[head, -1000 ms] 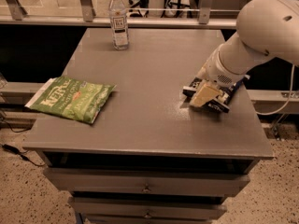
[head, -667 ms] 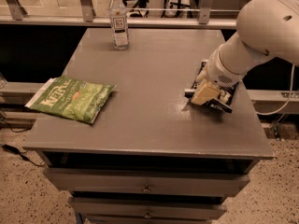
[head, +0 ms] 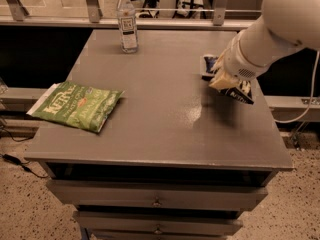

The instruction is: Move blue chip bag near blue plastic bottle

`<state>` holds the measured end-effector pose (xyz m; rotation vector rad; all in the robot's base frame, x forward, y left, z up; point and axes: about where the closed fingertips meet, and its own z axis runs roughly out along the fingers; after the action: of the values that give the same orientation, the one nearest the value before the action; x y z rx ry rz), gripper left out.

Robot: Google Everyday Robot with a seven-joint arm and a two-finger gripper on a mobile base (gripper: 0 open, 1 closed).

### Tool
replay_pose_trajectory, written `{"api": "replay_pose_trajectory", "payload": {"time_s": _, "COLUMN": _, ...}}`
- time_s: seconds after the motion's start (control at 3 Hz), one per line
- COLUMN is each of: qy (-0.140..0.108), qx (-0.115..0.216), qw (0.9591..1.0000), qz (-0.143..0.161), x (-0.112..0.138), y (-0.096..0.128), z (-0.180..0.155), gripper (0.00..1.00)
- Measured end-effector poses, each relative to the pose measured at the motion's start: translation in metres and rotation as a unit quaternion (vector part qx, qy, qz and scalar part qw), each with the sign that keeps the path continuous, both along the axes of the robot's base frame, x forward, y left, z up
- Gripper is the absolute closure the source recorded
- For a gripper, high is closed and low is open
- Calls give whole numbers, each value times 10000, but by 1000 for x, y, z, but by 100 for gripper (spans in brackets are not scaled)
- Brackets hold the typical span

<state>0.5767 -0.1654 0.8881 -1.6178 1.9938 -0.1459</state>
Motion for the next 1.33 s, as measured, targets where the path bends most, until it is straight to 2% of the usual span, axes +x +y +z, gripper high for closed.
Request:
{"api": "replay_pose_trajectory", "payload": {"time_s": 0.33, "qy": -497, "qx": -145, "qw": 9984, "qz": 234, "x": -3, "y": -2, "z": 42, "gripper": 100}}
{"api": "replay_pose_trajectory", "payload": {"time_s": 1.0, "qy": -574, "qx": -163, "qw": 9978, "qz": 283, "x": -2, "y": 1, "z": 45, "gripper": 100}}
{"api": "replay_pose_trajectory", "payload": {"time_s": 1.33, "qy": -949, "qx": -82, "qw": 9948, "qz": 371, "x": 30, "y": 15, "z": 49, "gripper": 100}}
